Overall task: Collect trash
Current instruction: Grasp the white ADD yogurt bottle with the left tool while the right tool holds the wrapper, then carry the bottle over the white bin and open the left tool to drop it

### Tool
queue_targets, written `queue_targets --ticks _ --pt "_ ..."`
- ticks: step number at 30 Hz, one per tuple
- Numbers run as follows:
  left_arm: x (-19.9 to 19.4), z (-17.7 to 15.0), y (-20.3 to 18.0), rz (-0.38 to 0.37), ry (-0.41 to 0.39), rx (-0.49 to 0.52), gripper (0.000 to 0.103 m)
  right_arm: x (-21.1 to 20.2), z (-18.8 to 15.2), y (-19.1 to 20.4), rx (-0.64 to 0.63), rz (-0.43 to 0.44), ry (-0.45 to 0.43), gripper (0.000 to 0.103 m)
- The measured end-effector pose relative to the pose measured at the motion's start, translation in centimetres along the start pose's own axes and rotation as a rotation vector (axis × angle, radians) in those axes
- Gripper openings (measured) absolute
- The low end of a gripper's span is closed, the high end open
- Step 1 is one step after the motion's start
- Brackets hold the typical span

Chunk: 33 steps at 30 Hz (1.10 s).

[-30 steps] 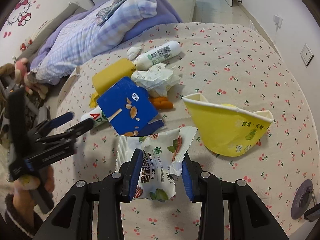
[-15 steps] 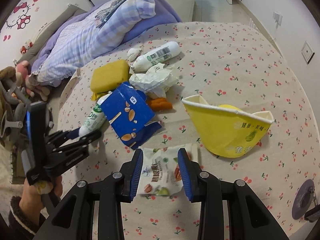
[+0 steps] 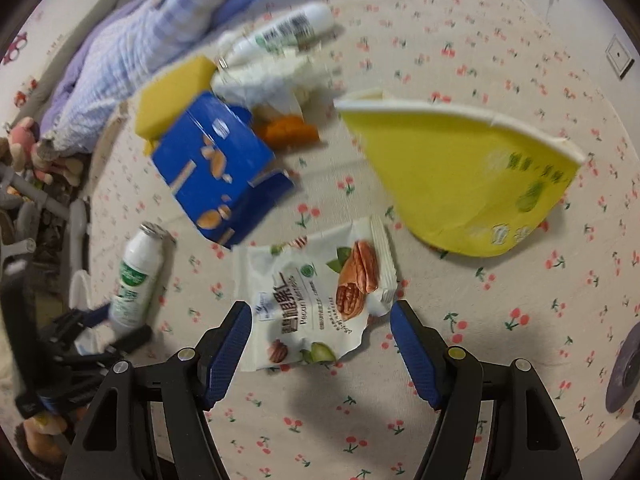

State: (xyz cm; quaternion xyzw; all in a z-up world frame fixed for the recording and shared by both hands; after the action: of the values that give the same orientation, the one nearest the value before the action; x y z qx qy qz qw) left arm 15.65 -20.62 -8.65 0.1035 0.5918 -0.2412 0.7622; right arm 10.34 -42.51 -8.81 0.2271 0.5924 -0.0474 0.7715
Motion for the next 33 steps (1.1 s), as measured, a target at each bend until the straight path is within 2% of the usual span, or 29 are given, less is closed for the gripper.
queue_targets --ticks 3,5,7,8,9,10,12,13,14,18,25,33 --pt "-0.2 0.7 0.0 -0.014 -0.067 -0.013 0.074 1.3 -0.1 0.4 -0.019 -0.045 0.013 0.075" --pt "0.0 1.2 -0.4 -0.007 -0.098 -0.008 0.073 1.3 -0.1 1.2 -0.054 -0.071 -0.01 0.075" --pt "0.6 1.5 -0.7 -0.009 -0.096 -0.005 0.057 1.5 -0.2 1.7 -0.083 -0.083 -0.022 0.075" --pt "0.9 1.6 -1.0 -0.005 -0.088 -0.007 0.046 1.6 -0.2 1.8 -0.093 -0.09 -0.028 0.073" --pt "1.0 1.7 -1.2 0.012 -0.093 -0.008 0.045 1.6 -0.3 2.0 -0.108 -0.1 -0.04 0.072" --pt "1.0 1.7 -1.3 0.019 -0.098 -0.011 0.044 1.6 -0.4 2.2 -0.118 -0.106 -0.044 0.067" --pt "0.9 1.6 -1.5 0.02 -0.099 -0.017 0.041 1.6 -0.5 2.4 -0.139 -0.118 -0.053 0.049" --pt "0.8 1.4 -1.5 0.016 -0.099 -0.027 0.041 1.4 -0.6 2.5 -0.141 -0.106 -0.054 0.032" --pt "0.6 1.0 -1.4 0.011 -0.099 -0.038 0.041 1.3 -0.6 2.4 -0.135 -0.1 -0.053 0.024" --pt "-0.5 0.2 -0.6 -0.01 -0.111 -0.075 0.039 0.5 -0.7 1.4 -0.083 -0.054 -0.057 0.011" --pt "-3.6 -1.9 1.9 -0.029 -0.161 -0.146 0.039 -1.8 -1.3 1.9 -0.05 0.062 -0.1 0.01" --pt "-7.6 -4.0 6.2 -0.03 -0.241 -0.229 0.039 -4.7 -1.9 6.0 -0.092 0.195 -0.161 0.01"
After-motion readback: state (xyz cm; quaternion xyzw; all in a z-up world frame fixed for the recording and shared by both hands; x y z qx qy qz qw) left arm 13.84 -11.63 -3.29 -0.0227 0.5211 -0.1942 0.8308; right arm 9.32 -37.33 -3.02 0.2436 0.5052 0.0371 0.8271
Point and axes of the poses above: each gripper's, at about its wrist camera, not at the fingertips, and x roughly the way its jaws point, y to its left, z to its top, the point moved 1 cm from there along x, roughly the way its jaws point, and after that the axes turned 4 degrees about -y, right-handed, at the moved point
